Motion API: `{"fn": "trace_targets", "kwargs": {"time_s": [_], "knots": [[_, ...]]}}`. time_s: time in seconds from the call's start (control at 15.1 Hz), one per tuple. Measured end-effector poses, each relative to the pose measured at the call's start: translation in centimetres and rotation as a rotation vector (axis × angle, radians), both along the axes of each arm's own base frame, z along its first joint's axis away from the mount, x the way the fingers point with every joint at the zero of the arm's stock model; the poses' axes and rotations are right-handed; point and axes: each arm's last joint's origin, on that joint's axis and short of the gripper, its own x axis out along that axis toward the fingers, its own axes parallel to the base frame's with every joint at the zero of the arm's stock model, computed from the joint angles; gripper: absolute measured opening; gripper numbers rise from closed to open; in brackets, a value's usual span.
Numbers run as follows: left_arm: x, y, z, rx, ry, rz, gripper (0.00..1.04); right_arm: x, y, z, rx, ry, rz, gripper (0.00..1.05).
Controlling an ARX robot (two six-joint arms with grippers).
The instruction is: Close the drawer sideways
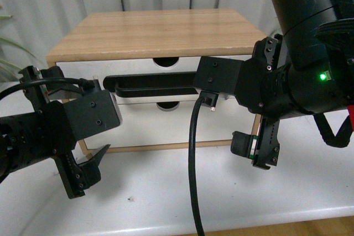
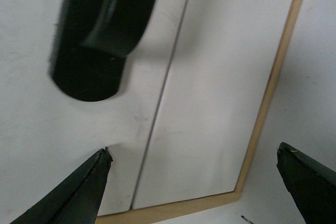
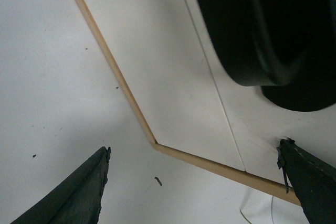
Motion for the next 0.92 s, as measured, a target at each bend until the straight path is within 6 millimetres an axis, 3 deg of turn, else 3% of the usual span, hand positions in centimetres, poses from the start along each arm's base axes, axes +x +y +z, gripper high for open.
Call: {"fn": "trace_targets", "kwargs": {"time_s": [0.13,0.26,0.4,0.53,0.59,0.73,0.92], "knots": [[-1.0,0.4,1.4,-0.004,-0.061,0.030,0.98,-1.1,-0.7,1.1,0.030,-0.049,-0.011,0.98],[-3.7,1.1,3.6,-0.056,-0.124,0.069,0.98,-4.2,-2.2,3.5,0.098,-0.130,-0.042,0.98],[-7.6,1.4,3.9,-0.125,-0.071,0.091,0.98,-8.1,-3.7,4.5,0.171,-0.178,-0.090,0.98],[-12.3,2.8,5.8,-0.288,-0.075,0.202,0.98,-13.7,-5.8,4.9,0.289,-0.241,-0.233,0.98],[-16.7,4.9,6.9,-0.543,-0.080,0.383,0.98,-18.7,-8.2,4.5,0.443,-0.297,-0.420,0.98],[-19.2,5.9,7.1,-0.748,-0.082,0.477,0.98,-21.1,-9.4,4.2,0.589,-0.355,-0.563,0.98],[-21.2,7.0,6.7,-1.031,-0.058,0.573,0.98,-22.9,-10.7,3.9,0.828,-0.444,-0.749,0.98]]}}
